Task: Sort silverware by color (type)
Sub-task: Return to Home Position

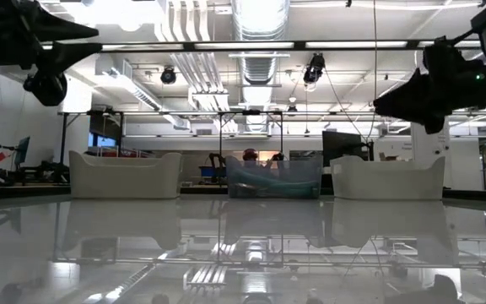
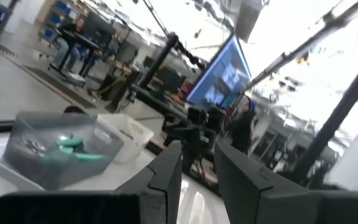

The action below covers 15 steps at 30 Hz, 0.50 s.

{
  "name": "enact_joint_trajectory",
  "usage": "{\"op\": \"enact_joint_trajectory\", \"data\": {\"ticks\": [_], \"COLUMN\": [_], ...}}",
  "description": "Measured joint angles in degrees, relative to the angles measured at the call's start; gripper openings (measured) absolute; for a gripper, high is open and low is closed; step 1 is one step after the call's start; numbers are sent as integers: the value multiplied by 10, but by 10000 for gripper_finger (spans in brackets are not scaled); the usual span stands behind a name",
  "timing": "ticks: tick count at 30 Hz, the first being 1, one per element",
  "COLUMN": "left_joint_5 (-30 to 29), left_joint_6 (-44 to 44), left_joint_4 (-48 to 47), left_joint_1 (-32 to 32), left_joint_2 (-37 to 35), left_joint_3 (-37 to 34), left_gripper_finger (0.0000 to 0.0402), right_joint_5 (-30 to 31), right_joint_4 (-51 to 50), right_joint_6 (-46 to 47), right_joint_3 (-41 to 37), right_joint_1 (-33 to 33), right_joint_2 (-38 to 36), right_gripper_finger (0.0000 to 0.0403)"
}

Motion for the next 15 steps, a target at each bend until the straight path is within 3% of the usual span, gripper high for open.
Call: {"op": "enact_joint_trajectory", "data": {"ticks": [4, 15], "left_joint_5": [0, 0], "left_joint_6": [0, 0], "left_joint_4": [-1, 1], "left_joint_1": [23, 54], "left_joint_2": [-32, -28], "left_joint_3": [0, 0], "left_gripper_finger": [80, 80], "right_joint_5": [0, 2], "right_joint_4": [0, 0], "right_joint_6": [0, 0], "right_joint_3": [0, 0], "right_joint_1": [-18, -66], "right_joint_2": [-30, -67], "right_gripper_finger": [121, 121]}}
